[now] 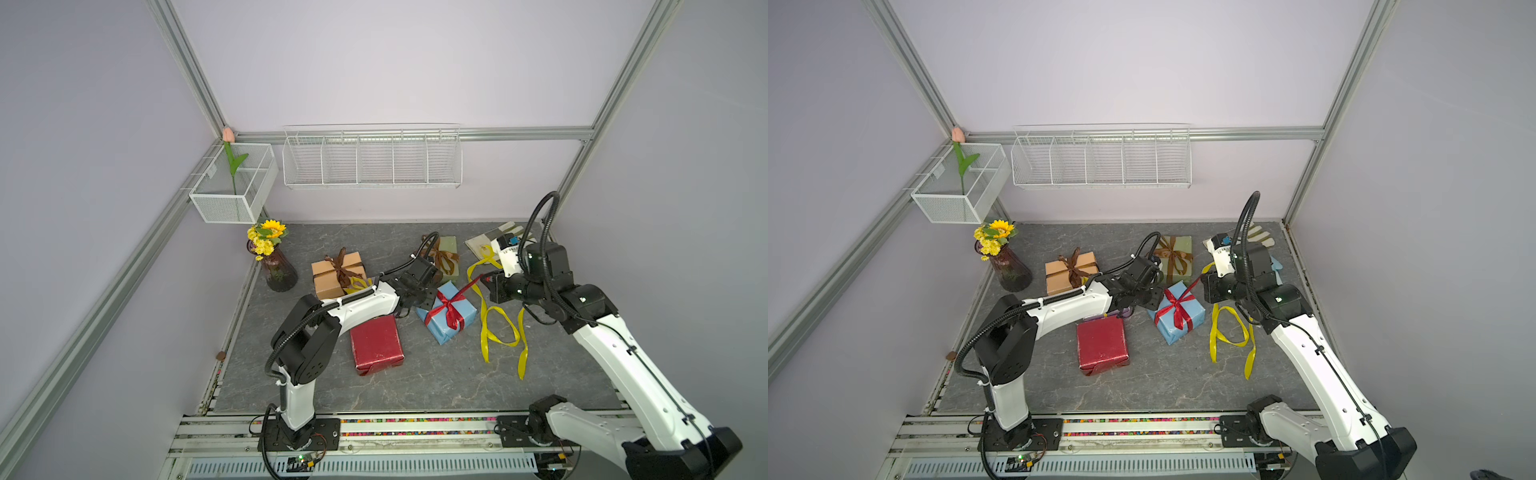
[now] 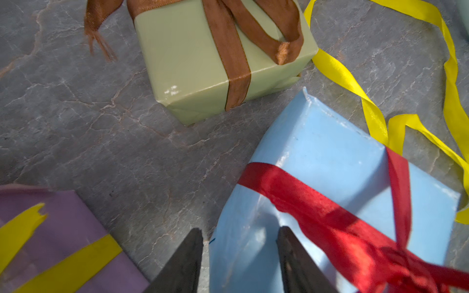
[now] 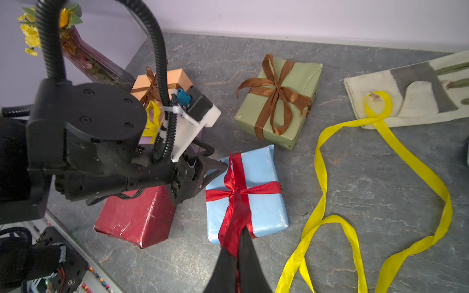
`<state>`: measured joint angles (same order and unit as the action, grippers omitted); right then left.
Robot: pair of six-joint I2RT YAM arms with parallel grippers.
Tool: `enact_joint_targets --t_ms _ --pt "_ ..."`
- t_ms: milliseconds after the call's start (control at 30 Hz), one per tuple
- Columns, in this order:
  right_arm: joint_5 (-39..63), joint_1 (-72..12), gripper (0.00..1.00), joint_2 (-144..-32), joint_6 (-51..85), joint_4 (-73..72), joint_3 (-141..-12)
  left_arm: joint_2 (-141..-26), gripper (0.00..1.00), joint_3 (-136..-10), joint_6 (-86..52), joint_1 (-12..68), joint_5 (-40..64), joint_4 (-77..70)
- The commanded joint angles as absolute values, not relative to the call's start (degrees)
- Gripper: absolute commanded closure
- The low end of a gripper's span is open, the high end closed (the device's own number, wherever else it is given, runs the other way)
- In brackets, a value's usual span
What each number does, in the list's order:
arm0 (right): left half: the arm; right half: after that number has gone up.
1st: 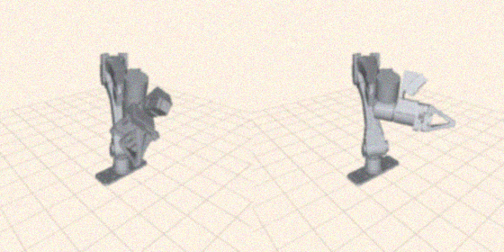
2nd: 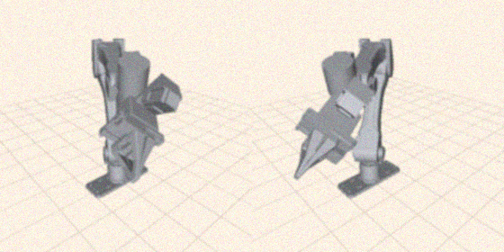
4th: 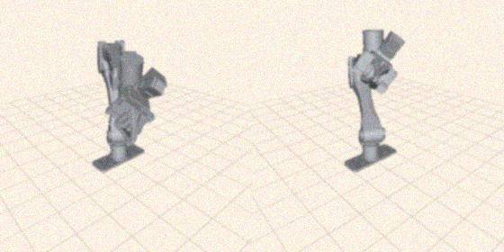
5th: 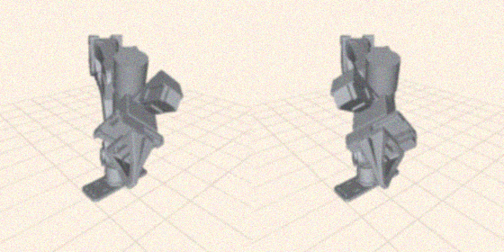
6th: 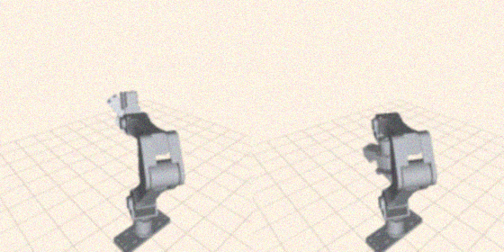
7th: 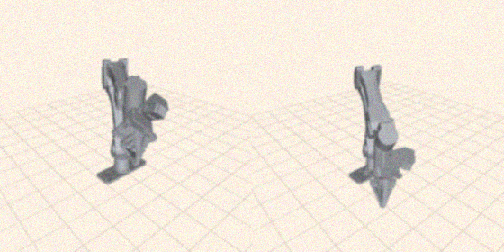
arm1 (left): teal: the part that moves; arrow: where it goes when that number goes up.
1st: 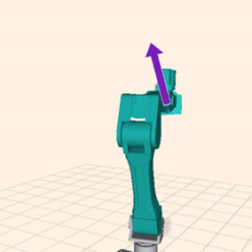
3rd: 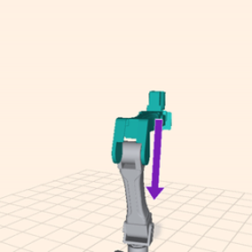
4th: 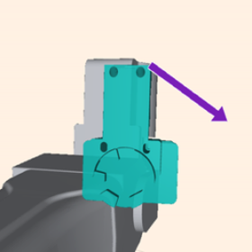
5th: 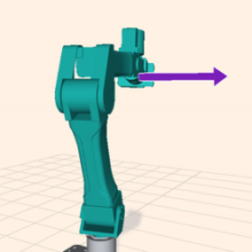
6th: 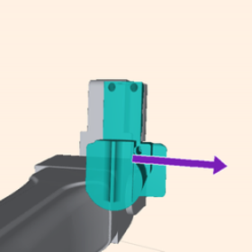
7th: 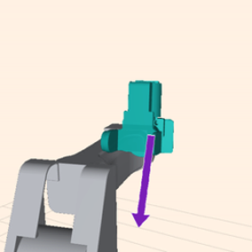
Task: Untie the ribbon bows on the gift boxes
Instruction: Untie the ribbon from the gift box.
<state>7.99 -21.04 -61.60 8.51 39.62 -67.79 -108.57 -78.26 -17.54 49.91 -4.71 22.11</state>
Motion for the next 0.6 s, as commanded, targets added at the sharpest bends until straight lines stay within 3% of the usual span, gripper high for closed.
enact_joint_targets --t_ms 0,567 --pt "5.5 -20.4 0.93 -60.6 6.8 41.5 -70.3 -110.9 0.50 -75.1 -17.7 50.5 -5.1 25.8" --pt "3.5 -18.6 0.93 -67.3 6.1 39.1 -75.6 -105.9 0.50 -75.0 -18.2 50.9 -4.7 25.2"
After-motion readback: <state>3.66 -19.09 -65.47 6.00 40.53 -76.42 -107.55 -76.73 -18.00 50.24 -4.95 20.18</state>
